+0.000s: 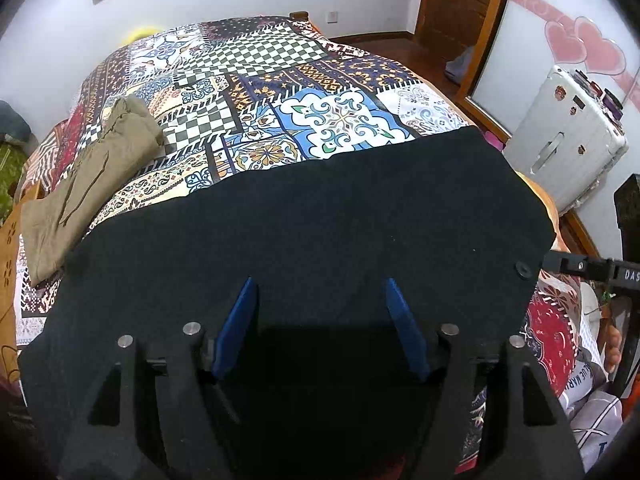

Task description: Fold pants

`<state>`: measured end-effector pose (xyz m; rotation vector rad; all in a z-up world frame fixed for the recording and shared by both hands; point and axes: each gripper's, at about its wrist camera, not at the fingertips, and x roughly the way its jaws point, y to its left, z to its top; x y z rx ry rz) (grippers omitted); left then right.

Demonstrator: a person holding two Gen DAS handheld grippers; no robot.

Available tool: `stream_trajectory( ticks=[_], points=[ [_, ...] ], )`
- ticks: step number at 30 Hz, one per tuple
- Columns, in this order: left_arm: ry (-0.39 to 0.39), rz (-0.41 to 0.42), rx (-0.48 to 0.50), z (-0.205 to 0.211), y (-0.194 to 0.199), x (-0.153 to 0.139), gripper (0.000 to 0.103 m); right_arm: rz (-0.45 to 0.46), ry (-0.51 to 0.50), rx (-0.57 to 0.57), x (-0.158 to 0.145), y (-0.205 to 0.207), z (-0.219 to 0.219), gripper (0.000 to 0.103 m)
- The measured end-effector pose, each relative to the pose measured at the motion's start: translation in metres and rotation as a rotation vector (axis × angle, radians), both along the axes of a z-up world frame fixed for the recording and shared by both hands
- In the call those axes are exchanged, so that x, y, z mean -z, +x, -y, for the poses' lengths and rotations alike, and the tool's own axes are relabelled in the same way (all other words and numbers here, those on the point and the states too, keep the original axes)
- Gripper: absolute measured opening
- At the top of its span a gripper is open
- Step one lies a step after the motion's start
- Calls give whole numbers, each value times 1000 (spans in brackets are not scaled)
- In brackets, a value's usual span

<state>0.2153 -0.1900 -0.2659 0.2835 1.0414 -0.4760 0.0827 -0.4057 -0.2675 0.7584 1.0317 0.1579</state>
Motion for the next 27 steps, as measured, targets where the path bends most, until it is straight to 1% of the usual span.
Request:
stream_trajectory(
  ticks=[7,10,11,13,15,16,18,19,20,24,27],
  points=[
    [4,5,-2,3,2,2,72,27,32,41,2,11,3,68],
    [2,3,-2,3,3,3,72,52,21,61,0,15,3,68],
    [2,3,-2,4,3,3,72,60,13,64,0,16,2,66],
    [0,1,-3,4,3,3,72,75,-9,65,-3,21,0,59],
    [-2,1,-4,4,3,3,72,84,-26,66,-5,26,-2,43],
    [-2,1,-4,3,3,3,72,88,-32,69,-6,28,-2,39],
    [-4,1,-5,4,3,3,72,100,-48,77,-7,30,-1,21],
    [-6,1,-6,4,3,3,72,109,-53,78,-9,29,-1,16],
    [-8,1,-7,3,3,3,72,122,-58,85,-11,27,1,9],
    [-19,0,-13,2,3,2,72,155,-80,99,-20,24,4,7],
    [-31,2,-14,-1,1,-2,72,189,-106,95,-34,26,2,7]
  ],
)
